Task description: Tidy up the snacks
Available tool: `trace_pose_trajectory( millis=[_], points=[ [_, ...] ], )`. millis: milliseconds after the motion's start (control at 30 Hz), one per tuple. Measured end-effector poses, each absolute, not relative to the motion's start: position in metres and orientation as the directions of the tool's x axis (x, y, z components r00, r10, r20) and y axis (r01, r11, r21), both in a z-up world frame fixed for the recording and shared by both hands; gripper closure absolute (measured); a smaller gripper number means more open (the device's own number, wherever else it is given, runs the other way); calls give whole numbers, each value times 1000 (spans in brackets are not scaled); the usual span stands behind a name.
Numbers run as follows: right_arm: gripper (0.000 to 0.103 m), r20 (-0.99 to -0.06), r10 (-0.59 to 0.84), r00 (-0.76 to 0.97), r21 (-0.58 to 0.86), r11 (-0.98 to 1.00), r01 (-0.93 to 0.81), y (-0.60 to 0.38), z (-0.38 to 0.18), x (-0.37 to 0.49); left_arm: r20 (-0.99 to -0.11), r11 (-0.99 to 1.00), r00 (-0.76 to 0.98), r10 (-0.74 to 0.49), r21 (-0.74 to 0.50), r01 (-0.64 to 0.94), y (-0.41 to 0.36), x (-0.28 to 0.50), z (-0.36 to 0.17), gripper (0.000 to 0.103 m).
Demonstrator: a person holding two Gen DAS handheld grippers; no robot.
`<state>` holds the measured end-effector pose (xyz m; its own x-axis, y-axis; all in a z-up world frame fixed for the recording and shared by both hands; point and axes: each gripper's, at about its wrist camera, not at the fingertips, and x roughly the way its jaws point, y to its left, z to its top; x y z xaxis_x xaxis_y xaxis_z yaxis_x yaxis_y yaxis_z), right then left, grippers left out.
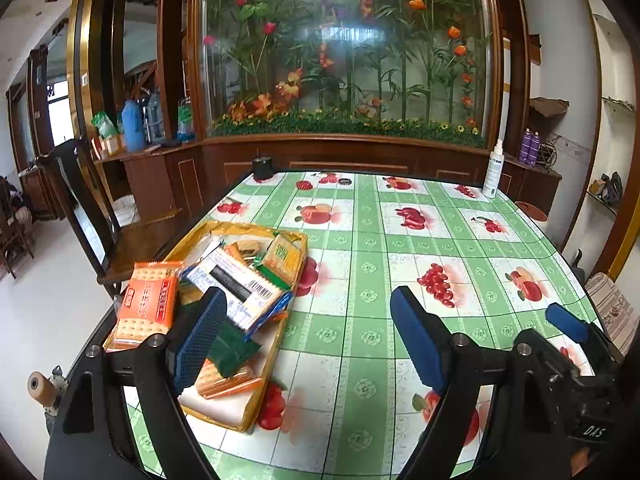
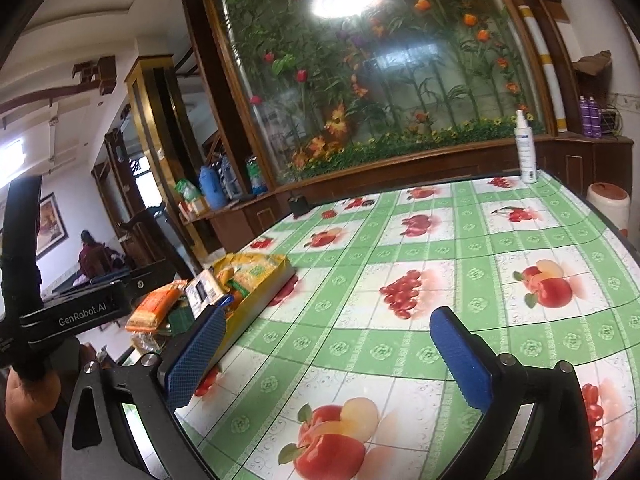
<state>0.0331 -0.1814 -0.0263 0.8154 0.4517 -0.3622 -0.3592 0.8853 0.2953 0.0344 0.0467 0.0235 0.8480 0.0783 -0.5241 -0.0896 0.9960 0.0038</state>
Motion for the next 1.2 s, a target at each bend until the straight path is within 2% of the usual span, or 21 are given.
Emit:
trace_pose_trajectory(
  millis=[233, 533, 667, 1200],
  points=[
    [0, -409, 520, 750, 219, 853, -473, -137, -18, 38, -554, 988, 827, 99, -44, -148, 84, 26, 22, 18],
    [0, -435, 590, 680, 71, 775, -628, -59, -7, 34, -492, 957, 844, 211, -70, -281, 152, -17, 36, 18],
    [0, -445, 630, 637, 54, 728, -683, -31, -8, 30, -482, 935, 842, 243, -115, -336, 183, -36, 37, 18],
    [1, -488, 629, 606, -17, 687, -726, 9, -15, 22, -543, 894, 795, 271, -166, -417, 208, -36, 22, 18]
  ],
)
